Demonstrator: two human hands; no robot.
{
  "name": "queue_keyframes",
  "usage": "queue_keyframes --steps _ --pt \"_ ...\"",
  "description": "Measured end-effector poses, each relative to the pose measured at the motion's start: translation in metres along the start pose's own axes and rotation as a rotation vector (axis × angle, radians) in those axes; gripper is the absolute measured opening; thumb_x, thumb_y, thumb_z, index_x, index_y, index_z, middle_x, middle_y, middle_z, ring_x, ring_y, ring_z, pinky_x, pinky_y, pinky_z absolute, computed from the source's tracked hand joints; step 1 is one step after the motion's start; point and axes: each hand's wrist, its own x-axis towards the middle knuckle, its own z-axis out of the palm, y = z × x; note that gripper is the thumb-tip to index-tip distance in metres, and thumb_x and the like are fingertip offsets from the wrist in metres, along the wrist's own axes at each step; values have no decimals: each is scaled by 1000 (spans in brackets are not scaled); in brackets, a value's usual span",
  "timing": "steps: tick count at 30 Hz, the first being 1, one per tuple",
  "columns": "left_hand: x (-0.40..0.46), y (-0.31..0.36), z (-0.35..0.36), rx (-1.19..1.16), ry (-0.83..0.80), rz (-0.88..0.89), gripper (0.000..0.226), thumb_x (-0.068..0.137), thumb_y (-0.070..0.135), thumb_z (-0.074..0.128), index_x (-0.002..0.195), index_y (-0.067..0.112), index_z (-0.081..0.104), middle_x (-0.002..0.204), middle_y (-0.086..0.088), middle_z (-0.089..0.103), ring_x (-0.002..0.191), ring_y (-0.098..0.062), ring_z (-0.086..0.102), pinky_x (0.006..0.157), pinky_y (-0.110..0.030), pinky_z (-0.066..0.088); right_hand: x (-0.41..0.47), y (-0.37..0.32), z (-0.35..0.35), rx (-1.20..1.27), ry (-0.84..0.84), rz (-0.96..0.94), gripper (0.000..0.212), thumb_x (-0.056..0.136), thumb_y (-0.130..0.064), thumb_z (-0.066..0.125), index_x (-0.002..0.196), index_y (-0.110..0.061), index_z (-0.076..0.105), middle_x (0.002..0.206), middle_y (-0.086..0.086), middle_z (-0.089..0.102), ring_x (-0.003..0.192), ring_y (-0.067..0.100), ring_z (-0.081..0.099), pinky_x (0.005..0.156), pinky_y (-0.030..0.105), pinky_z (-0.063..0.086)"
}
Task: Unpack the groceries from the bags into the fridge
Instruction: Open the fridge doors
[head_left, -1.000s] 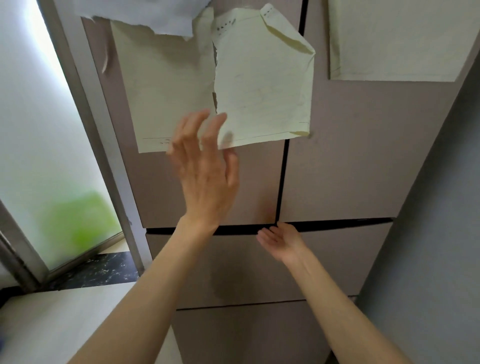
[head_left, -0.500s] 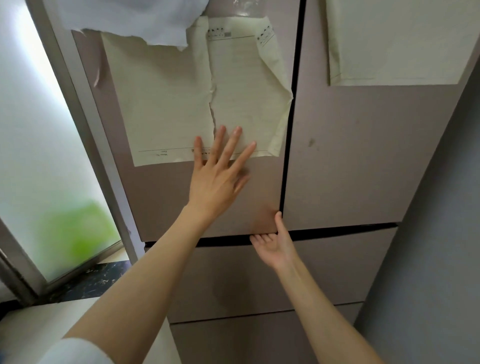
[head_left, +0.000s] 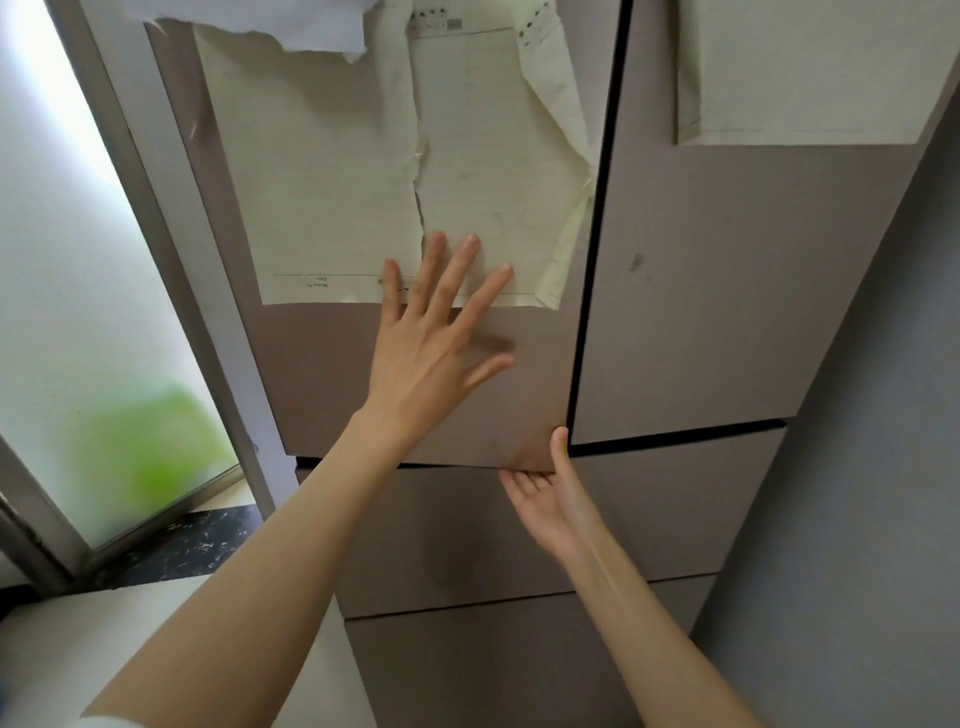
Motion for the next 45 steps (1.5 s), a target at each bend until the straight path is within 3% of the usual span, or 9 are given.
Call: queue_keyframes --steps 9,12,18,21,25,30,35,40,45 --pt "-12 27 -23 -97 -97 -126 67 87 60 33 145 30 21 155 -13 15 143 -34 11 111 -62 5 -17 -2 -7 -46 -45 1 37 92 -36 49 97 0 57 98 16 65 94 27 59 86 40 52" --pt "-13 44 -25 -145 -88 -199 74 85 64 34 145 22 26 152 -21 17 142 -38 11 112 -60 8 -21 -1 -10 -94 -40 17 35 89 -34 52 92 0 59 79 14 69 89 25 60 88 36 48" --pt "-26 75 -34 -295 64 -370 102 74 71 52 142 12 6 150 -31 4 141 -41 -1 116 -52 7 -57 -2 -38 -406 -120 128 45 73 -23 65 113 -4 56 116 16 61 114 30 55 102 41 41" --pt "-36 79 -51 -346 72 -417 107 73 65 58 143 9 0 151 -30 -2 142 -38 -4 117 -50 5 -75 -13 -39 -887 -61 -91 51 82 -26 63 127 -9 45 129 11 54 115 24 55 98 36 44" --pt "-48 75 -69 -408 14 -418 107 75 55 62 146 6 -3 154 -21 -8 144 -29 -9 118 -47 8 -84 -24 -20 -1217 8 -413 67 89 -38 55 146 -24 22 149 1 33 133 19 36 108 37 32" --pt "-62 75 -88 -428 -27 -455 103 80 53 61 147 14 -6 156 -12 -9 144 -21 -7 118 -41 13 -97 -13 5 -1201 -145 -499 65 93 -36 50 147 -26 17 153 -2 25 140 17 26 110 36 27" --pt "-77 67 -106 -459 -48 -469 99 81 58 55 146 24 -12 157 -4 -9 145 -19 3 112 -45 29 -120 6 4 -1285 -134 -590 61 95 -30 49 147 -27 19 154 -3 21 140 15 24 109 34 27" --pt "-107 51 -132 -508 -53 -492 92 83 55 52 147 22 -6 158 1 -3 143 -17 13 111 -40 28 -142 20 5 -1356 -72 -711 51 94 -28 49 142 -22 31 141 1 37 123 11 42 86 17 41" --pt "-142 18 -163 -525 -82 -456 84 84 59 40 148 19 1 157 -3 11 140 -23 26 111 -48 29 -162 35 32 -1434 -83 -789 63 94 -32 49 148 -19 18 152 3 21 136 16 28 105 28 28"
